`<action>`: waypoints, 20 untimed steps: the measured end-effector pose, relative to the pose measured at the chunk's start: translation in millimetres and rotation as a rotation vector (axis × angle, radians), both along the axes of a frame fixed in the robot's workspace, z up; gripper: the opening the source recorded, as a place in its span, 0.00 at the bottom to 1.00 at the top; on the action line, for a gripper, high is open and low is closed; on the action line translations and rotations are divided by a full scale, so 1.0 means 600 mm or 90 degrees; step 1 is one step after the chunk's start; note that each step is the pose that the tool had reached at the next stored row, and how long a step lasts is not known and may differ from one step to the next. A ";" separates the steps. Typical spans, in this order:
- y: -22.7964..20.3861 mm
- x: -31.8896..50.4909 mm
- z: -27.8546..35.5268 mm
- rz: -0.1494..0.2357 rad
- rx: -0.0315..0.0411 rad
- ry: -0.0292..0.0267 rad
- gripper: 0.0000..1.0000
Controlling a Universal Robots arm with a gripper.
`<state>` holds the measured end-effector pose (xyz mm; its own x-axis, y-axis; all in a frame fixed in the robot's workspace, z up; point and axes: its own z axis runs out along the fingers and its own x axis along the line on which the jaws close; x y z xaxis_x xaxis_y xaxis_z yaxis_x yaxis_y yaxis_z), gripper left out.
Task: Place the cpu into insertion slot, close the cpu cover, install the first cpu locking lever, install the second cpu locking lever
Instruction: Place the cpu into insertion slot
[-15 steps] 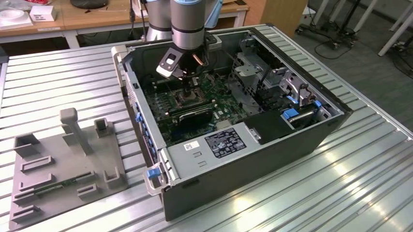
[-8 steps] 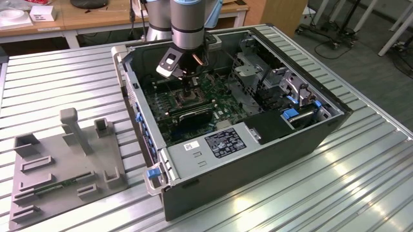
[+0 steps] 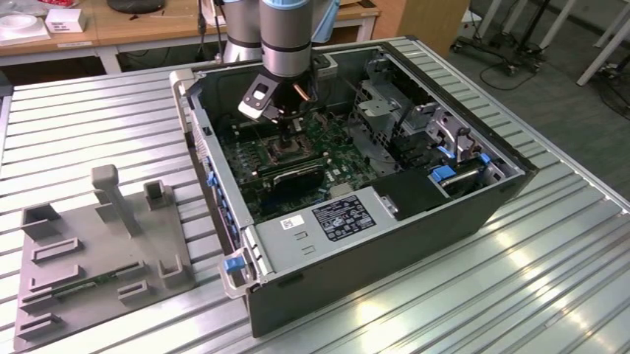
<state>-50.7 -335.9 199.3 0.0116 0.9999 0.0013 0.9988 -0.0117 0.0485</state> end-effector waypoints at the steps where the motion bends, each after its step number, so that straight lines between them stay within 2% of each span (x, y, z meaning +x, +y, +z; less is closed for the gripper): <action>1: 0.0001 0.000 0.000 0.000 0.0001 -0.0001 0.11; 20: 0.0001 0.000 -0.003 0.000 0.0003 -0.0002 0.11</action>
<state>-50.7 -335.9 197.2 0.0116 0.9999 0.0017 0.9987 -0.0117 0.0489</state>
